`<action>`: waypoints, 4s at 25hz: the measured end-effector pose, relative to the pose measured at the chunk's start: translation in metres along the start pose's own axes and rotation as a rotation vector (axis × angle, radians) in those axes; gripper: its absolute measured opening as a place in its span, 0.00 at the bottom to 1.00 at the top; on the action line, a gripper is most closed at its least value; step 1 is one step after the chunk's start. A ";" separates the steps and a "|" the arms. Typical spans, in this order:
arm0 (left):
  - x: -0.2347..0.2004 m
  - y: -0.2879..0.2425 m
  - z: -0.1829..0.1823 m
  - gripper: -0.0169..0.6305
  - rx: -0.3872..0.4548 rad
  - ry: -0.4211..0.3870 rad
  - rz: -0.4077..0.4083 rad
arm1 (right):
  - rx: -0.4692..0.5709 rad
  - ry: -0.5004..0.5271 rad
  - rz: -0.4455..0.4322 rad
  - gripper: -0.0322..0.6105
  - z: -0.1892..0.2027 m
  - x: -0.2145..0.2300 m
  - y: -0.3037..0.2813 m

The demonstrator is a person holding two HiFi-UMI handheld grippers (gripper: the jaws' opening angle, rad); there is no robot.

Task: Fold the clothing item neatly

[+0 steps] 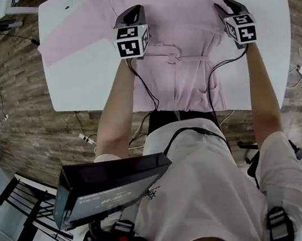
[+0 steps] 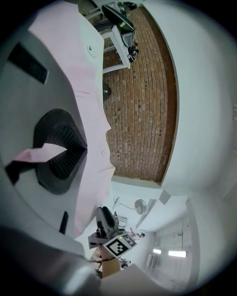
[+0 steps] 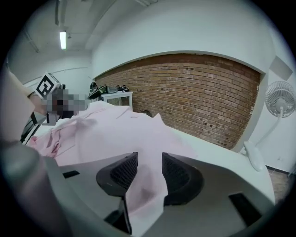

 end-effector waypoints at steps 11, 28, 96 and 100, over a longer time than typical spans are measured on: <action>-0.013 -0.038 0.035 0.03 -0.222 -0.054 0.009 | -0.069 -0.032 0.066 0.06 0.006 0.065 -0.020; -0.009 -0.013 0.043 0.03 -0.239 -0.094 0.023 | -0.054 0.007 -0.188 0.06 0.037 -0.037 0.017; -0.246 0.231 0.070 0.03 0.157 0.219 -0.242 | 0.330 0.210 -0.311 0.06 -0.149 -0.336 0.083; -0.267 0.233 0.079 0.03 0.162 0.226 -0.281 | 0.317 0.238 -0.329 0.06 -0.153 -0.354 0.069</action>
Point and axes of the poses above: the fingertips, and each gripper's own axes: y backward along the fingers, x to its right, z out of its underside, the point moved 8 cm from there along y, backward along the fingers, and after that the axes turned 11 degrees about -z, right-handed, at the moved point
